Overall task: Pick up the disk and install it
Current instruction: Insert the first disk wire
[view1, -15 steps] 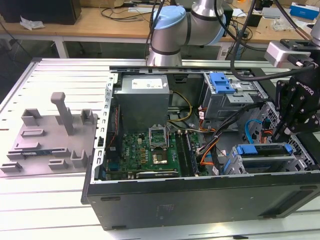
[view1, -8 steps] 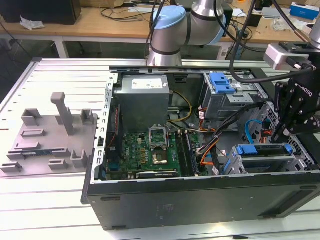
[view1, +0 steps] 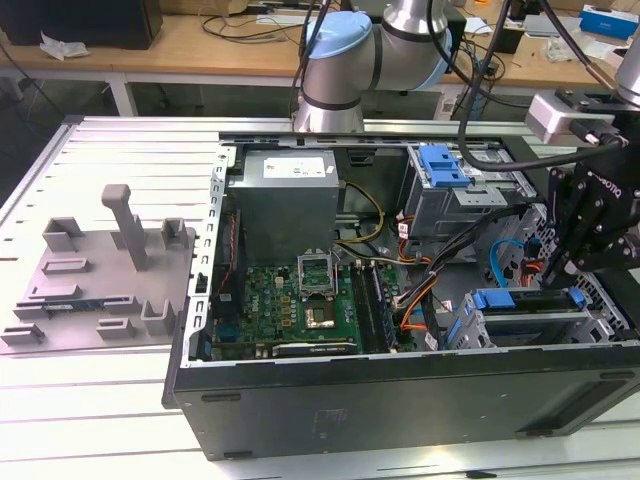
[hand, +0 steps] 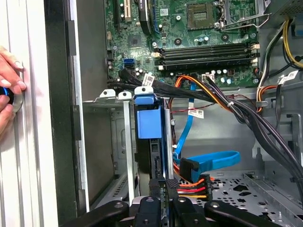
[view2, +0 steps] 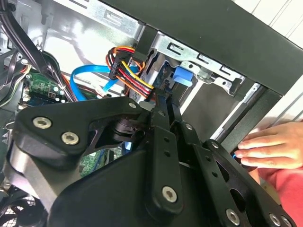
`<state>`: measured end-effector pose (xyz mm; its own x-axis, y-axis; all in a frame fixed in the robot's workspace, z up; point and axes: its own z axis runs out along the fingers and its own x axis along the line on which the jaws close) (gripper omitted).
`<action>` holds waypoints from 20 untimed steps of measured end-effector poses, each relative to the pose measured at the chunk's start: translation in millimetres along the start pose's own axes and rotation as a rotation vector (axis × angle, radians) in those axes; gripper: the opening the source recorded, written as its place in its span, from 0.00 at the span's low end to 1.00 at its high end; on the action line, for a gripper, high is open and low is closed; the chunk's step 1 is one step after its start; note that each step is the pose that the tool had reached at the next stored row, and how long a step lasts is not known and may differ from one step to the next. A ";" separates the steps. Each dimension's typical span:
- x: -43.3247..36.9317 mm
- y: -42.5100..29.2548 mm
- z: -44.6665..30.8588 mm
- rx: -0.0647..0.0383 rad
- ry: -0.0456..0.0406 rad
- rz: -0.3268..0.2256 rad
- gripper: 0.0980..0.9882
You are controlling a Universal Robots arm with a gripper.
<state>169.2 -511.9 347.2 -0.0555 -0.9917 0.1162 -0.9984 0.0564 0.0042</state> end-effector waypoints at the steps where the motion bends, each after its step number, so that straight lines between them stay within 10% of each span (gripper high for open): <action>1: 0.0 0.0 0.7 0.000 0.0001 0.000 0.07; 20: 0.9 -0.1 8.7 0.000 0.0001 0.000 0.07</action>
<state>169.2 -513.8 338.7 -0.0555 -0.9917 0.1163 -0.9984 0.0564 0.0042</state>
